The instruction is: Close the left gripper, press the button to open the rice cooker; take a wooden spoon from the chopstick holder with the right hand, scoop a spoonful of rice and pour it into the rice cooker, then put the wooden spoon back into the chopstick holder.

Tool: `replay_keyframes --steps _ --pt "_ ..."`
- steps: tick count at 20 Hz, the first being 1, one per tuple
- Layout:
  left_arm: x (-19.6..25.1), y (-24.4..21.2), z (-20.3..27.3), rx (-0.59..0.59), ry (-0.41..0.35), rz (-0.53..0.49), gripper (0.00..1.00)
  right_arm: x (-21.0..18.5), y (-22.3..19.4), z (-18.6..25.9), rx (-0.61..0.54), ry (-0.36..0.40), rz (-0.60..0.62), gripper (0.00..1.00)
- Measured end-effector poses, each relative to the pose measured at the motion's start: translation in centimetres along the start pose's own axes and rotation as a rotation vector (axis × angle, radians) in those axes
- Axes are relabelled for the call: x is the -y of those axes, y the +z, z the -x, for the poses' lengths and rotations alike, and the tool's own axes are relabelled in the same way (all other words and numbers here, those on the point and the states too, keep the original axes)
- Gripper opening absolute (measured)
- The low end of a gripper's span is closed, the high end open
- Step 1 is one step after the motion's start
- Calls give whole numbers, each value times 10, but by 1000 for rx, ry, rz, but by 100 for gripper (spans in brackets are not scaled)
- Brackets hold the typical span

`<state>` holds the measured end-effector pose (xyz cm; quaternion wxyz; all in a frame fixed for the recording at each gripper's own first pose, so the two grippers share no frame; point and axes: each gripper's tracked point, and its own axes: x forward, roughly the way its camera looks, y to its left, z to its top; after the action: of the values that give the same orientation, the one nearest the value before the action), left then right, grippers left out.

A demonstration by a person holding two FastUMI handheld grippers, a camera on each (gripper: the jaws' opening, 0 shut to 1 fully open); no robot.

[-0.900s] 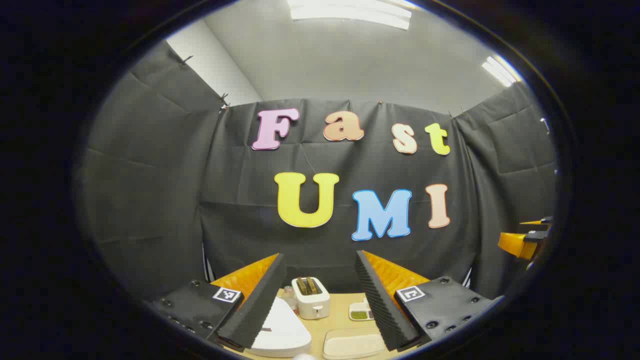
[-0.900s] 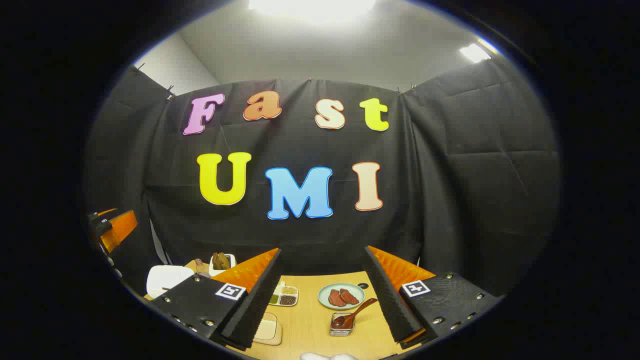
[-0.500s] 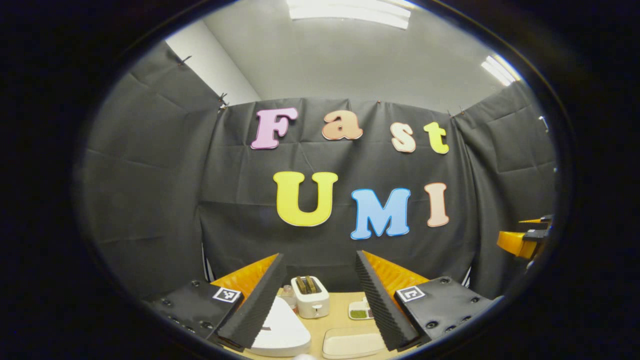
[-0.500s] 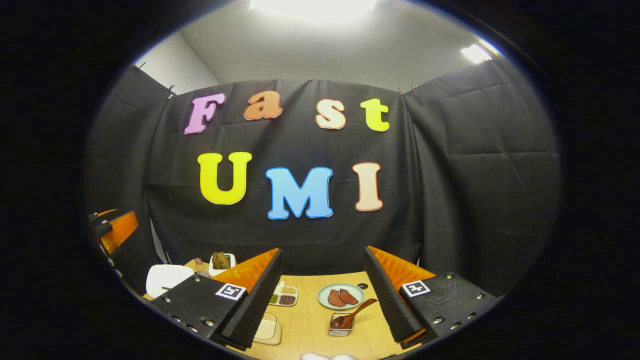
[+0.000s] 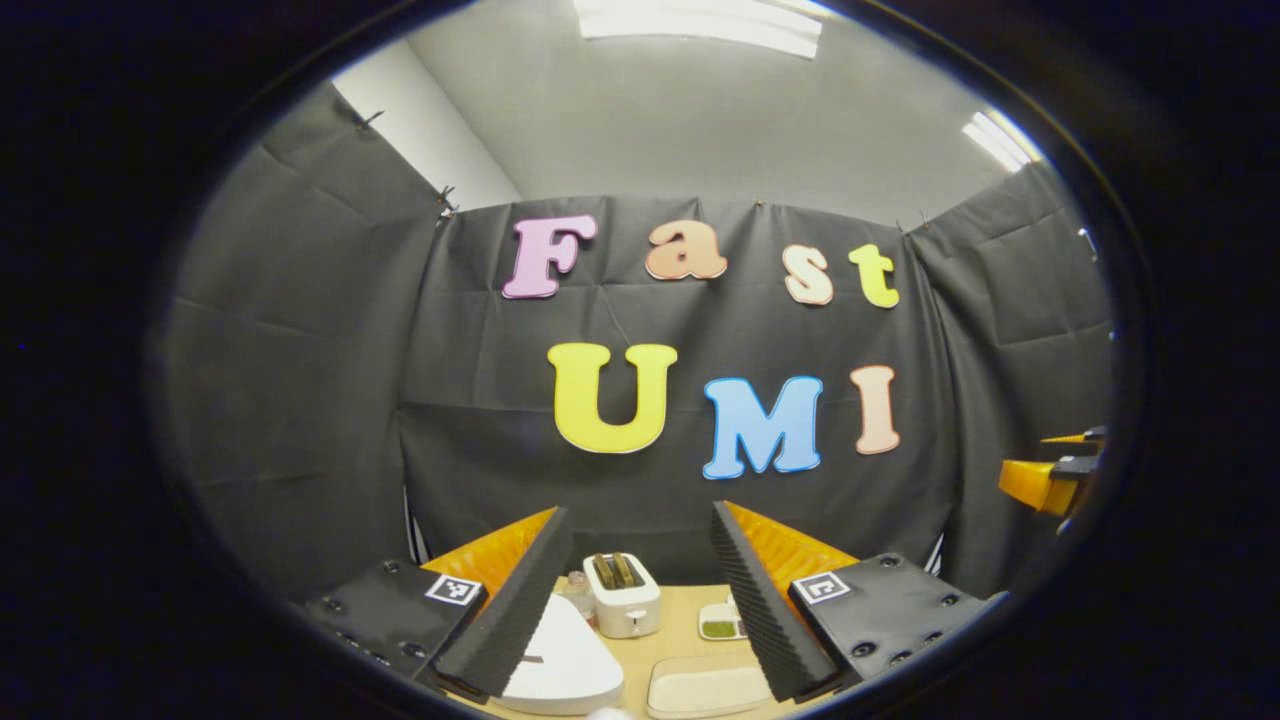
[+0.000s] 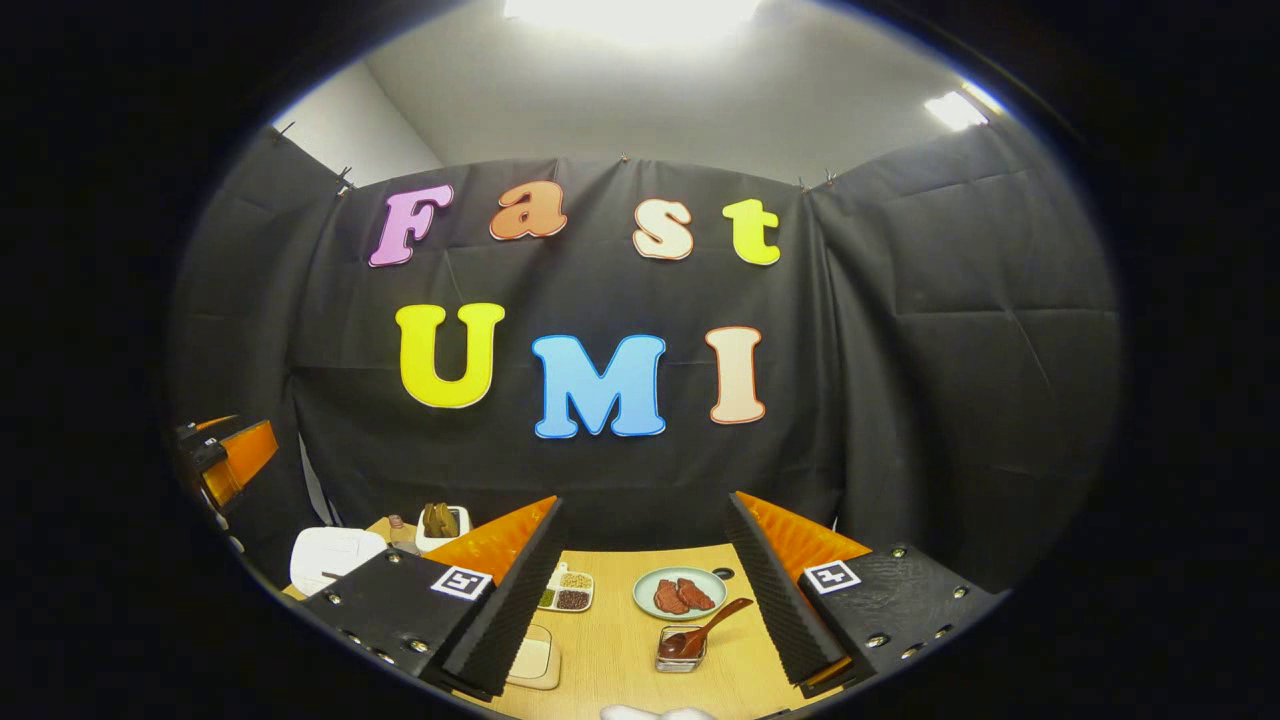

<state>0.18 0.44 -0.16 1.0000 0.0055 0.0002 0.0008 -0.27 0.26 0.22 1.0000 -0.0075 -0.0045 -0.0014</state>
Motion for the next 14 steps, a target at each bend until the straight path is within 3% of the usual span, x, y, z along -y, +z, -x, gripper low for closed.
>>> replay_keyframes --steps 10,13,14 --pt "-13 -23 -6 -26 21 -5 92 -2 2 -2 -10 8 9 98" --pt "-28 -42 -13 -44 76 -38 57 -2 2 -1 -14 7 13 98" --pt "-36 -52 -18 -58 99 -34 37 -1 1 -2 -15 7 20 98"
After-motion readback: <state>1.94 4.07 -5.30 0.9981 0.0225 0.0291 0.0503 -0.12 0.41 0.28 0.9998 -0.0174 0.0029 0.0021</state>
